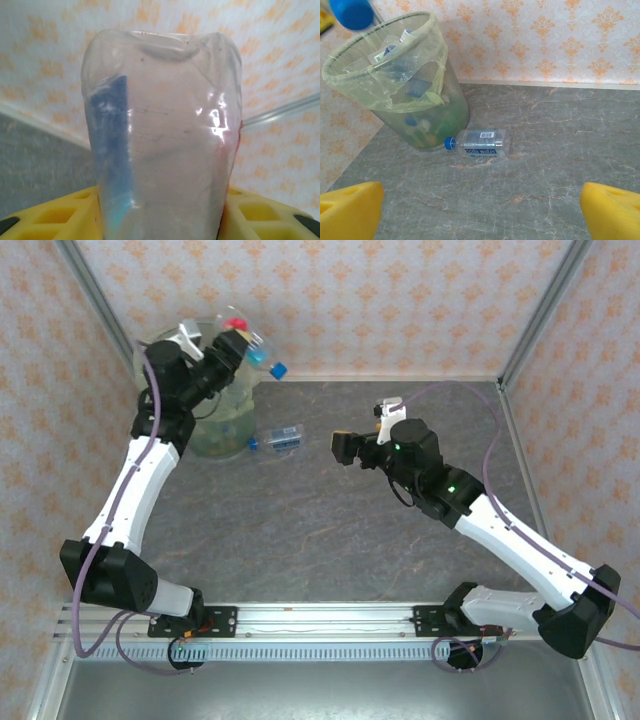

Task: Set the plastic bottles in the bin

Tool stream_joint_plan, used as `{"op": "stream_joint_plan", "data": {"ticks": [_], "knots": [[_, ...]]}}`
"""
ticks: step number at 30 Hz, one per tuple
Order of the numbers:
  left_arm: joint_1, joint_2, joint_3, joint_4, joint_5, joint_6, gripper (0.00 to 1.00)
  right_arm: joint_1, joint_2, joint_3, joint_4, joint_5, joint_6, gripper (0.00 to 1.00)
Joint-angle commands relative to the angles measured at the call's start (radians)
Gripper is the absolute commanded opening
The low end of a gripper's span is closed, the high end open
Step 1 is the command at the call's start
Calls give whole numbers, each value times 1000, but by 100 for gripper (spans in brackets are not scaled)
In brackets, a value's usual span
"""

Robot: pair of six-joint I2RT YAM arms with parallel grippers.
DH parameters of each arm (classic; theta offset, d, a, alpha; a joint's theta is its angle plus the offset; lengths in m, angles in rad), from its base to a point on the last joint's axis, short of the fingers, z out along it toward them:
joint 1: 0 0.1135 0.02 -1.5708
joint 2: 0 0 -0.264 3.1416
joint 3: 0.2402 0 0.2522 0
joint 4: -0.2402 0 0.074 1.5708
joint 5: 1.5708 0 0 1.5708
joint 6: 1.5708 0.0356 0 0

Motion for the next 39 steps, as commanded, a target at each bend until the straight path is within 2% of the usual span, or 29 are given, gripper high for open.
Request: {"op": "stream_joint_plan", "data": {"ticks": [1,9,16,24,33,39], "knots": [[63,-2,65,-3,-34,-39,51,4,-30,-18,36,29,13,100],[172,68,120,11,-116,-116,52,4,-42,-38,43,29,21,100],[211,144,120,40,-209,-214,52,4,-42,-44,46,36,20,100],[218,255,157,71,-294,-310,53,4,-42,-40,31,49,23,100],[219,373,247,28,-322,-360,55,4,-46,-44,19,67,34,100],[218,412,307,-33,-308,-364,66,4,-53,-57,17,74,43,100]]}}
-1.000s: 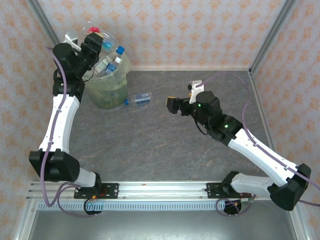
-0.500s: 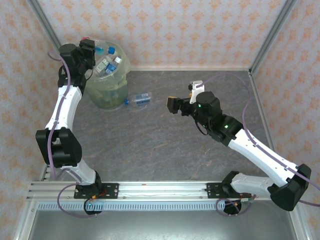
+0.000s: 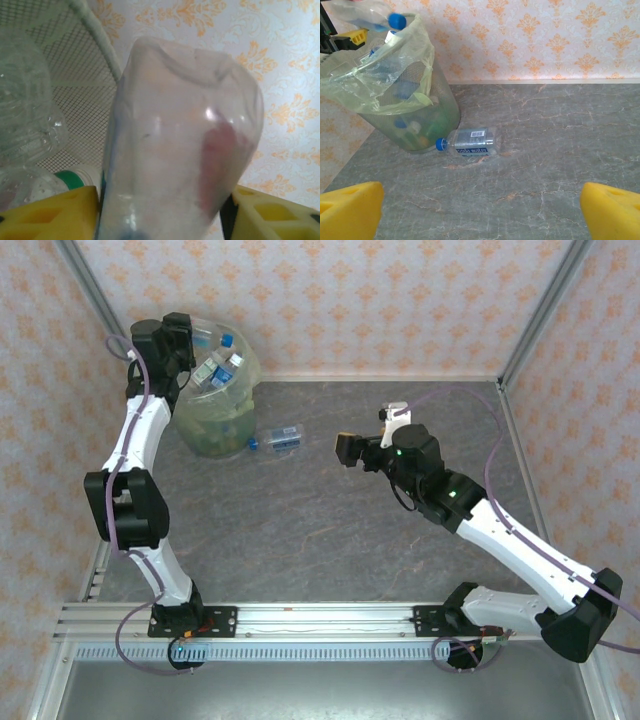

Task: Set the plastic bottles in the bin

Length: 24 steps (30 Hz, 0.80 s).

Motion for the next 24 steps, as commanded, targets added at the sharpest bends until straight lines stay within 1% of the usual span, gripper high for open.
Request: {"op": "stream_joint_plan", "data": {"ticks": [1,3,4,5,10,15,19,24], "knots": [[8,-2,42,-28,-17,-16,67,3,-28,-12,3,29,15,100],[7,-13,15,-11,-15,-29,72,3,-29,-17,6,31,17,100],[8,-18,5,-6,-15,-34,76,3,-30,-19,9,30,17,100],[8,-23,-1,-6,-17,-35,77,4,-29,-21,11,28,17,100],[8,-42,13,-36,-22,-19,78,3,-29,-23,14,23,16,100],[9,-71,72,-80,-52,48,79,3,-41,-32,12,21,22,100],[19,-29,193,-144,-40,124,79,4,-48,-42,13,21,25,100],[35,31,267,-121,2,187,79,4,-52,-51,11,18,32,100]]}}
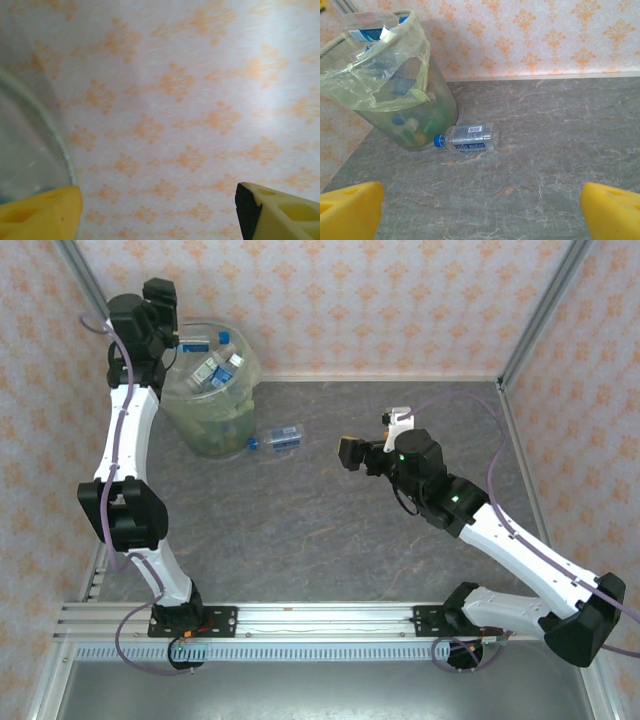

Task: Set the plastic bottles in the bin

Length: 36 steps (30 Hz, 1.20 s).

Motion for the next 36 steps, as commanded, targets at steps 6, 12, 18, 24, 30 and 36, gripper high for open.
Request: {"op": "stream_joint_plan", "data": {"ticks": [6,12,18,24,30,36], "knots": [[50,147,125,78,107,115,79,4,-32,-21,1,26,21,100],[51,225,200,-7,104,179,79,4,-31,-15,-10,39,26,100],[52,198,62,58,117,154,79,4,-22,-14,-8,40,33,100],[52,163,34,7,90,194,79,4,-9,-9,-3,38,32,100],[52,99,44,-18,64,201,79,4,-10,-15,-2,34,32,100],[51,108,105,40,109,178,78,3,-12,-25,9,24,38,100]]}}
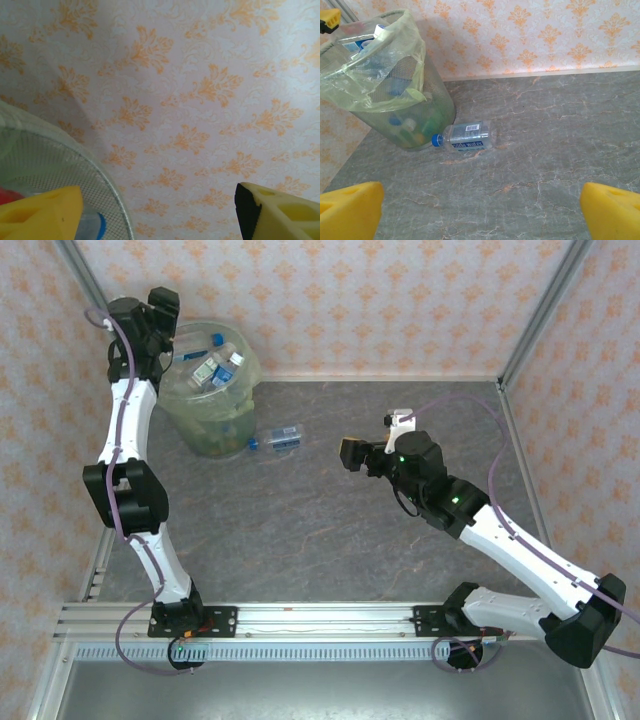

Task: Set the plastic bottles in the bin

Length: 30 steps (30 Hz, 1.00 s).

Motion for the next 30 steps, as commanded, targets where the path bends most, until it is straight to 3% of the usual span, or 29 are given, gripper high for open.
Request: {"op": "stream_joint_plan", "data": {"ticks": [1,7,17,23,30], "knots": [[-2,-9,63,49,48,-21,78,4,-5,-12,11,11,15,100],[-37,76,162,1,70,3,78,3,-15,-15,2,9,22,100],[-45,57,27,17,63,24,79,4,-50,-40,-3,18,36,100],[-36,47,32,-128,-12,56,79,3,-47,-43,5,8,40,100],[-23,-30,-16,-131,-47,84,79,3,-67,-53,0,10,44,100]]}}
